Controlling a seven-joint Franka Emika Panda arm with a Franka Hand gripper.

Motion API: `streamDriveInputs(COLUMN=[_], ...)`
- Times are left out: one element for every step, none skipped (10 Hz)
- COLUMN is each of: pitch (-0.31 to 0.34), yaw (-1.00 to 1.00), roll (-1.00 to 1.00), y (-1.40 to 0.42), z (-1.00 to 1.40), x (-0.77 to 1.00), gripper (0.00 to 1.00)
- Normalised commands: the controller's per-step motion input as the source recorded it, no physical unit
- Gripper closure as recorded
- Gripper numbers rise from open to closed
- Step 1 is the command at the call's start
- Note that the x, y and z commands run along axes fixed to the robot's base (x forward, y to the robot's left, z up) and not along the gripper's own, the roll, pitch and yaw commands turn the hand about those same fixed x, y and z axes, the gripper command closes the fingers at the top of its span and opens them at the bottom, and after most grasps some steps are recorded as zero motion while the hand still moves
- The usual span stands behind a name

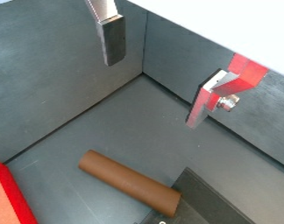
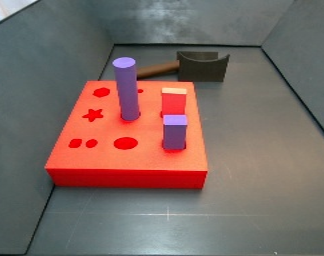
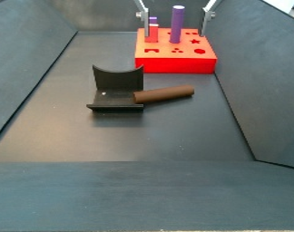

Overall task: Pick up the oval object. Move up. Place the oval object on the fixture. Regrasp the oval object. Move to above the board. Insert the oval object.
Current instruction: Pick up the oval object.

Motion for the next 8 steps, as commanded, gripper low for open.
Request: streamDriveInputs(pitch=[0.000,-0.013,-0.194,-0.166,-0.184,-0.206,-0.204,-0.186], yaw=[-0.03,-0.41,-0.95,-1.00,-1.00,-0.97,-0.97,-0.96], roll=[0.03,-0.09,-0.06,-0.05,-0.05,-0.07,-0.07,-0.08], y=[0.00,0.00,-0.07,-0.01,-0.02,-0.03,-0.03,-0.03], z=[-0.02,-0.31,-0.60,-0.57,-0.59,-0.61,-0.60,-0.58], x=[-0.07,0.17,-0.05,-0.02,-0.05,-0.07,-0.07,-0.06], gripper=[0.00,0.00,0.00,0.00,0.00,0.00,0.00,0.00])
